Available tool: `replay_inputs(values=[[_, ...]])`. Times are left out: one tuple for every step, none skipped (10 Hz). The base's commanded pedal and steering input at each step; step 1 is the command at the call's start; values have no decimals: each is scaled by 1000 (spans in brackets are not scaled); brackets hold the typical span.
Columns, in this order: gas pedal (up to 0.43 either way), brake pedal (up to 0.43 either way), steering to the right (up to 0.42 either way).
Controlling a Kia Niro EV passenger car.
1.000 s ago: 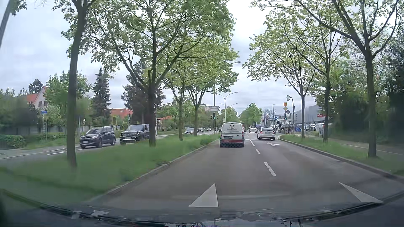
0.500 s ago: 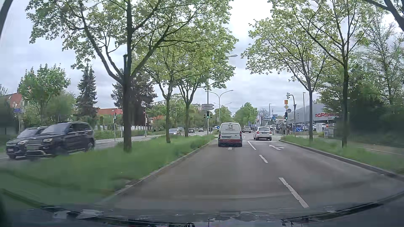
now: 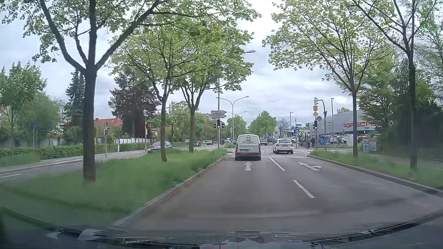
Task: Follow the waypoints while adhering to traffic rules and regulations
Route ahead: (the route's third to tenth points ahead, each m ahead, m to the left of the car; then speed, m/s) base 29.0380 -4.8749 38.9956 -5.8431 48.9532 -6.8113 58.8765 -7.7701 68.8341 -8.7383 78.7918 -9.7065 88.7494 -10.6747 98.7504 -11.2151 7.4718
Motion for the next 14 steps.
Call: replay_inputs(values=[[220, 0, 38], [220, 0, 37], [220, 0, 38], [220, 0, 37], [220, 0, 37], [220, 0, 36], [220, 0, 33], [220, 0, 26], [220, 0, 20], [209, 0, 14], [209, 0, 10], [209, 0, 7], [209, 0, 6], [209, 0, 6]])
